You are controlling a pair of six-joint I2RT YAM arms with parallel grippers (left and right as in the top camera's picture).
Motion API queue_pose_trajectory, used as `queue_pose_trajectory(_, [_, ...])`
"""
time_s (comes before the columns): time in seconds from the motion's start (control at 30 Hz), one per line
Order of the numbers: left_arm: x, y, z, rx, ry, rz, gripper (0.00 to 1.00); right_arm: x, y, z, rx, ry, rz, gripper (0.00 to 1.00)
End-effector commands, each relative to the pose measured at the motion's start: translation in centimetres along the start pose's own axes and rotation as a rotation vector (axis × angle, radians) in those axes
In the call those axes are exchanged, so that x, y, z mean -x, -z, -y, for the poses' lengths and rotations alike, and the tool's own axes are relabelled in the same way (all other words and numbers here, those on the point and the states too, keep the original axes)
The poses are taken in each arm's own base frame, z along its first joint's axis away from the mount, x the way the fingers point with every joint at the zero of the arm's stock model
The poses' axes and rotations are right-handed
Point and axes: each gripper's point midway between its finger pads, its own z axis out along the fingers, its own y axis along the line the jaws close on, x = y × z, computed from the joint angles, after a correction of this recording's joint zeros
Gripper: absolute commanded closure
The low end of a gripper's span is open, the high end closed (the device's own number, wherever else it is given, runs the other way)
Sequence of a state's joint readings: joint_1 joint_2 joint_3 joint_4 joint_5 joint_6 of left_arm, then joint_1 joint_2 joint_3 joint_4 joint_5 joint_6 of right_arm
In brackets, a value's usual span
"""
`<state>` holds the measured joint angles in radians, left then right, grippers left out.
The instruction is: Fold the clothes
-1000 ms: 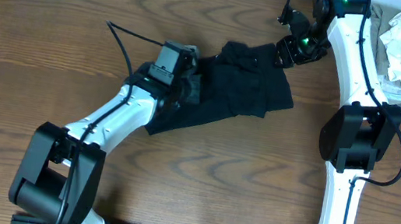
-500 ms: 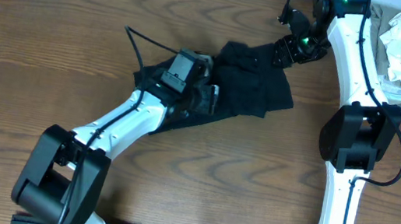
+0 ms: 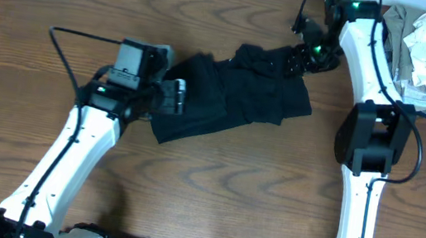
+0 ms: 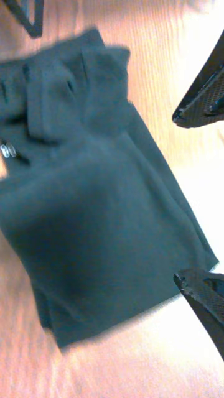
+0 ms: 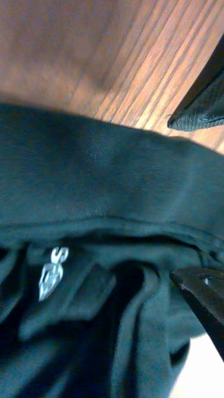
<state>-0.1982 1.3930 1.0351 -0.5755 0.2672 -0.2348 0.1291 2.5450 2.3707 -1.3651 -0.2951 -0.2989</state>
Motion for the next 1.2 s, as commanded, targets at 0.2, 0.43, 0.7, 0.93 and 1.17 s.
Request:
queue_pose_trajectory(0.2, [0.0,1.6,-6.4,0.179,0.066,-0.019,0.20,-1.6,-4.0,2.8,-0.039,-0.109,-0.086,0.34])
queue_pose_trajectory(0.43, [-0.2,2.1,-8.0,0.208,0.104,-0.028,0.20,-1.9,-5.7,3.1,-0.037,-0.134,-0.107,0.53])
queue_pose_trajectory(0.7, [-0.9,2.7,-10.0,0.314,0.112,-0.048,0.20,-1.4,-5.3,3.9,-0.043,-0.189,-0.070,0.99])
queue_pose_trajectory(0.93, [-1.3,3.6,-12.7,0.364,0.186,-0.052,0.20,-1.0,-0.2,5.8,-0.061,-0.215,0.019,0.99])
queue_pose_trajectory(1.17, [-1.6,4.6,-14.9,0.396,0.252,-0.052,0.20,-1.2,6.3,5.1,-0.046,-0.171,0.105,0.99])
